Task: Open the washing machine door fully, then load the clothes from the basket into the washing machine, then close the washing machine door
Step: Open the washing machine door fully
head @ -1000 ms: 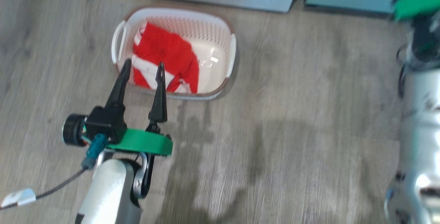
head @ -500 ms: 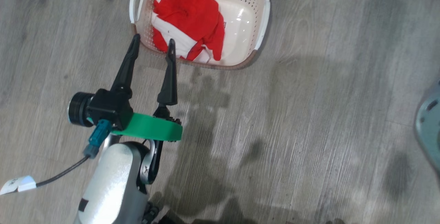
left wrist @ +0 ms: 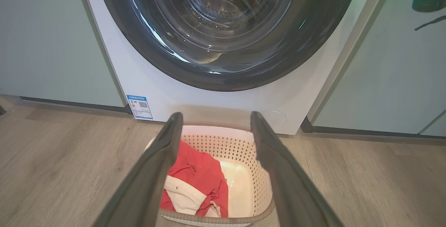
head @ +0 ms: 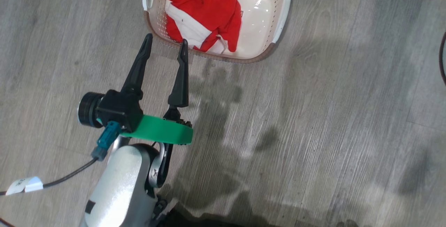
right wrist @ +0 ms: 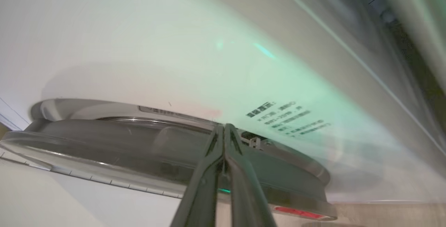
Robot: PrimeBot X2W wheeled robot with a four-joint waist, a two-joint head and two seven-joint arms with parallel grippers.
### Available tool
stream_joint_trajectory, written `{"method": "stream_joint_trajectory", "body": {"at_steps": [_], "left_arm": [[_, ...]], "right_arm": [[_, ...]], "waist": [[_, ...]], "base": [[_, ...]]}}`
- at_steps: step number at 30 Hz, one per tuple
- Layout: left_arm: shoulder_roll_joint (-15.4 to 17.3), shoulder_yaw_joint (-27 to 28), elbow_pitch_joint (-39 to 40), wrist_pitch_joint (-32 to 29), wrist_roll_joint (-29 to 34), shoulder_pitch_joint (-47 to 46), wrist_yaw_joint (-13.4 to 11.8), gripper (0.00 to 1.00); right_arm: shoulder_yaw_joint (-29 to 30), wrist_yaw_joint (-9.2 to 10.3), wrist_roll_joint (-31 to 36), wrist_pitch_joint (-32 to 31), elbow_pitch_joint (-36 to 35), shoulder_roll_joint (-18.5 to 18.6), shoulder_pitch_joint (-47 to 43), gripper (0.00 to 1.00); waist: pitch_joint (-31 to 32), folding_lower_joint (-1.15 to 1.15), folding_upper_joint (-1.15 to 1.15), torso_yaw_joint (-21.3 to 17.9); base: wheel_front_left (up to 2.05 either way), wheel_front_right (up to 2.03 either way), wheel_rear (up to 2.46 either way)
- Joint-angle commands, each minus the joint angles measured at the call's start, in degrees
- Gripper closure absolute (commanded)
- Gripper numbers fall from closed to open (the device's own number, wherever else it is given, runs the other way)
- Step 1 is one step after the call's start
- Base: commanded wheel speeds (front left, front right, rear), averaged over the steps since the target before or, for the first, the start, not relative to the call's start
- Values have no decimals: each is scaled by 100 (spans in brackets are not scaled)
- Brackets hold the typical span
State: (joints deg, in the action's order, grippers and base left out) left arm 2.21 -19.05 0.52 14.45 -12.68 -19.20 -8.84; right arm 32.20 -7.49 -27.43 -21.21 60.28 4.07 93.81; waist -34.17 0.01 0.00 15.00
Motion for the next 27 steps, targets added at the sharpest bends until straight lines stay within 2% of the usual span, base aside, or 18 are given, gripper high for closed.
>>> {"method": "stream_joint_trajectory", "body": {"at_steps": [1, 13, 27], "left_arm": [[66, 132, 193, 55, -70, -77, -38, 0], [66, 30, 173, 55, -151, -183, -60, 0], [66, 6, 184, 55, -200, -239, -94, 0]], "right_arm": [[-12, 0, 50, -107, -78, -105, 457, 100], [90, 0, 120, -284, 367, 0, 861, 100], [227, 0, -162, -656, 632, 86, 1020, 100]], "waist": [[-16, -1, 0, 23], [-98, -1, 0, 171], [-174, -1, 0, 259]], "base": [[0, 0, 0], [0, 0, 0], [0, 0, 0]]}}
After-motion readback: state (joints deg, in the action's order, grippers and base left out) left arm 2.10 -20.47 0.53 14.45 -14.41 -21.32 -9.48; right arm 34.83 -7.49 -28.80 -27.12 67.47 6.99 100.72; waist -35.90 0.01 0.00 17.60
